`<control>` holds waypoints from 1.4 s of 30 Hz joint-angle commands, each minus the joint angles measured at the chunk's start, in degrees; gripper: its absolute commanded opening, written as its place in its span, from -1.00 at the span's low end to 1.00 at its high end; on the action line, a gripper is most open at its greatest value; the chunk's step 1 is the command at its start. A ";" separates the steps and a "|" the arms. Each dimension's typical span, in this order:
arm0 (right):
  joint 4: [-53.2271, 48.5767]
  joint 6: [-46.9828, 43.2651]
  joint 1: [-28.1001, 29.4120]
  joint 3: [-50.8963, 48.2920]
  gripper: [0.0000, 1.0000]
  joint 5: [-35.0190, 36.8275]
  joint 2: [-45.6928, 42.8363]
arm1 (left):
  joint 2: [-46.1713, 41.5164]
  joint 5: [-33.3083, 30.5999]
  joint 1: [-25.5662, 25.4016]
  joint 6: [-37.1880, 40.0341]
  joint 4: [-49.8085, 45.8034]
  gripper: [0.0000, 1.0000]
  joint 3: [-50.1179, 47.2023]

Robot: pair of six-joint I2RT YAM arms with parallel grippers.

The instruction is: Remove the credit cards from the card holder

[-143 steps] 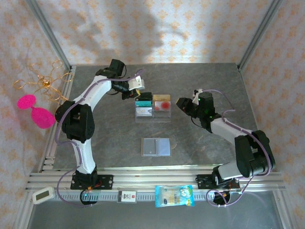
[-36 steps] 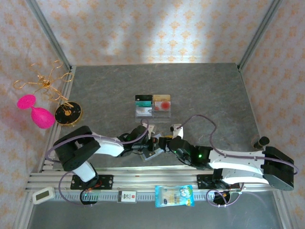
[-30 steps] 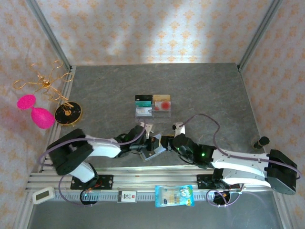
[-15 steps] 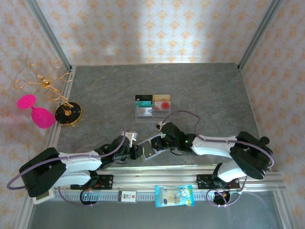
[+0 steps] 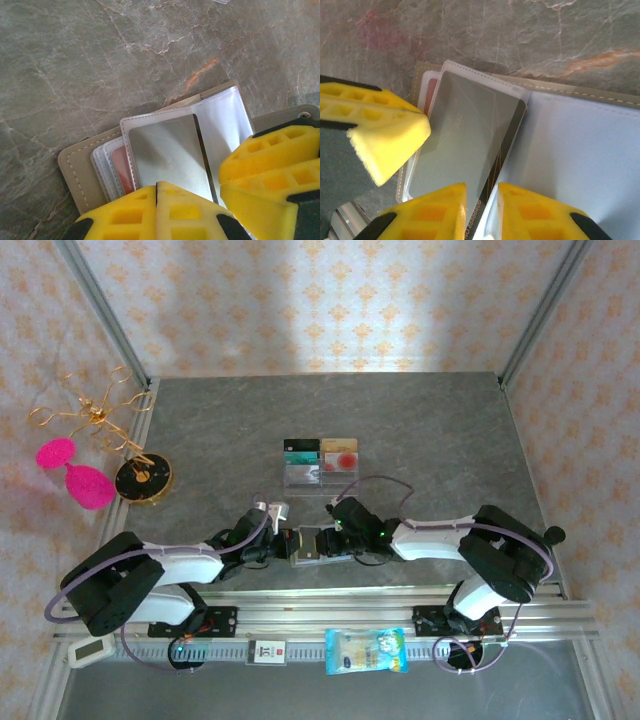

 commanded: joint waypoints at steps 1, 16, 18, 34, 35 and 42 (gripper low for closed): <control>1.64 2.99 -0.70 0.68 -0.55 1.06 1.30 | -1.35 1.26 0.00 0.55 0.36 -1.00 -1.36; 1.61 7.48 -1.31 0.39 -0.85 1.04 4.37 | 2.44 1.79 -3.23 -2.24 4.68 -1.00 -4.13; 1.24 7.65 -1.24 -0.21 -0.80 1.82 3.30 | 1.76 1.46 -3.04 -2.23 4.60 -1.00 -4.48; 2.81 9.15 -1.24 -2.81 -0.91 3.18 0.47 | 3.40 2.58 -2.24 -1.98 5.95 -1.00 -4.79; 2.94 9.11 -1.25 -2.82 -0.95 3.09 0.62 | 3.52 2.67 -2.23 -1.98 6.07 -1.00 -4.76; -0.11 10.36 -1.33 -4.48 -1.00 8.40 -2.39 | 2.55 2.79 -1.47 -1.02 5.07 -1.00 -5.01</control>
